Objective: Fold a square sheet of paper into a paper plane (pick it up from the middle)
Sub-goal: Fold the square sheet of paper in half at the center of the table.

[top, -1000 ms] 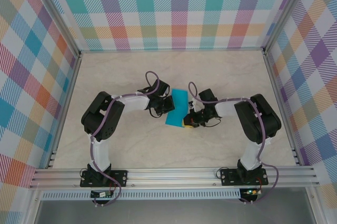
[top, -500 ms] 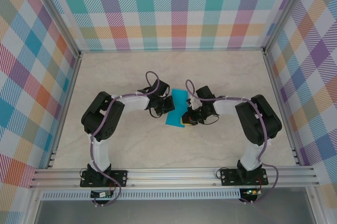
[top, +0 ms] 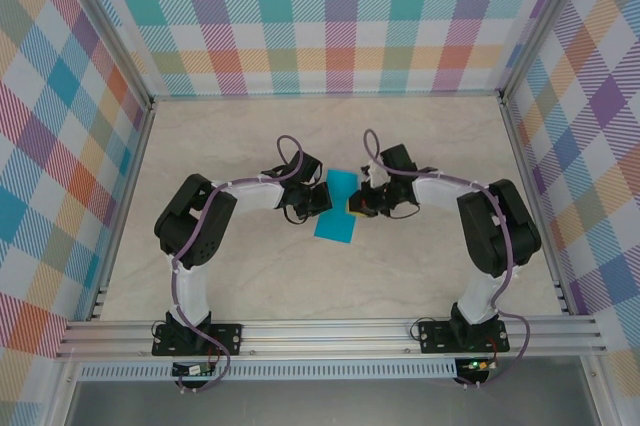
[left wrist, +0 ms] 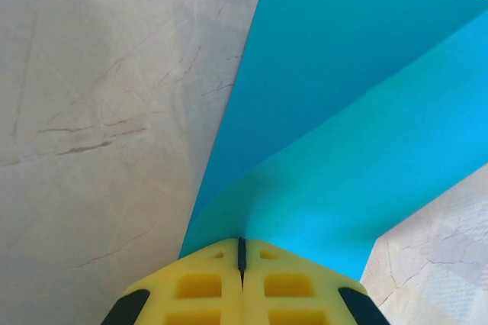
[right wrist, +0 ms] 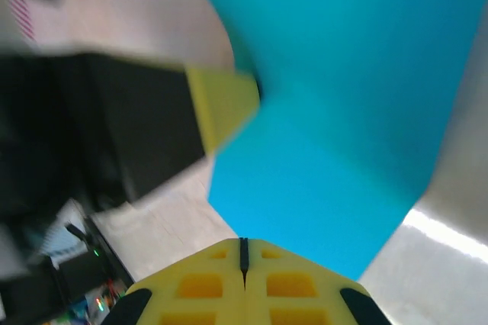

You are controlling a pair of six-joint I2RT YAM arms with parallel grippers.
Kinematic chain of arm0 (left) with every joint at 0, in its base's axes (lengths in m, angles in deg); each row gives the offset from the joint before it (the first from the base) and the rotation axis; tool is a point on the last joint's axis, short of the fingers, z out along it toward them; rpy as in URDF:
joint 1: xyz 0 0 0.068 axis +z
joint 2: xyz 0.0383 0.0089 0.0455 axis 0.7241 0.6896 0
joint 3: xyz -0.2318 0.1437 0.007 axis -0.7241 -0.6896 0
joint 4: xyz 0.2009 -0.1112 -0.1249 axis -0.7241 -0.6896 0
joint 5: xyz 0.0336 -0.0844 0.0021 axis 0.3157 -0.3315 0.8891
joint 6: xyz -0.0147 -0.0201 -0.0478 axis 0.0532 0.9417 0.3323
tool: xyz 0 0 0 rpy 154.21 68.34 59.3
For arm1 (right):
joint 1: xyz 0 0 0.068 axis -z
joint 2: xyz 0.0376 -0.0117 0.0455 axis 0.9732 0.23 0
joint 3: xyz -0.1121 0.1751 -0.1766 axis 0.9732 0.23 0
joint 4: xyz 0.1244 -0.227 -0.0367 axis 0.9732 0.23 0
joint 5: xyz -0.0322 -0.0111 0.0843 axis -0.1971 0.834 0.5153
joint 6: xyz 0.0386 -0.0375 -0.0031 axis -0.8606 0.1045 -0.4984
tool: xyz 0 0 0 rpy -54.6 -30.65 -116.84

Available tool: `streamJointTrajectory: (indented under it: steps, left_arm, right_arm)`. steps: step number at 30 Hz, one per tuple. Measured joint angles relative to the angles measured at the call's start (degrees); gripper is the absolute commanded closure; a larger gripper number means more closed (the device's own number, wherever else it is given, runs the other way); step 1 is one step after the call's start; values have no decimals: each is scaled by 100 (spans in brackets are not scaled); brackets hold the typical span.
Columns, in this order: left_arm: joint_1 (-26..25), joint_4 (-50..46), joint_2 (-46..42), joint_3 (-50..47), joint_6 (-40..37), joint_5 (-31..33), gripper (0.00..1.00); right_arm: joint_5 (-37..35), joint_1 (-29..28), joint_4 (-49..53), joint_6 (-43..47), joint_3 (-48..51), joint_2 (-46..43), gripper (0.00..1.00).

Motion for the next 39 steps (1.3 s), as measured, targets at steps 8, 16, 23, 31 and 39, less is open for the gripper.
streamJointTrajectory:
  steps: [8, 16, 23, 31, 39]
  left_arm:
    - [0, -2, 2, 2, -2, -2, 100]
    - [2, 0, 11, 9, -7, -9, 100]
    - [2, 15, 24, 13, -13, -24, 100]
    - [2, 17, 24, 13, -22, -24, 100]
    - [2, 17, 24, 11, -22, -26, 100]
  right_arm:
    - [-52, 114, -304, -181, -461, 671, 100]
    - [-236, 208, -341, -177, -229, 968, 100]
    - [-254, 251, -323, -153, -227, 1016, 100]
    - [-136, 354, 48, -133, -824, 1016, 100]
    - [-83, 417, 87, -4, -1217, 1270, 100]
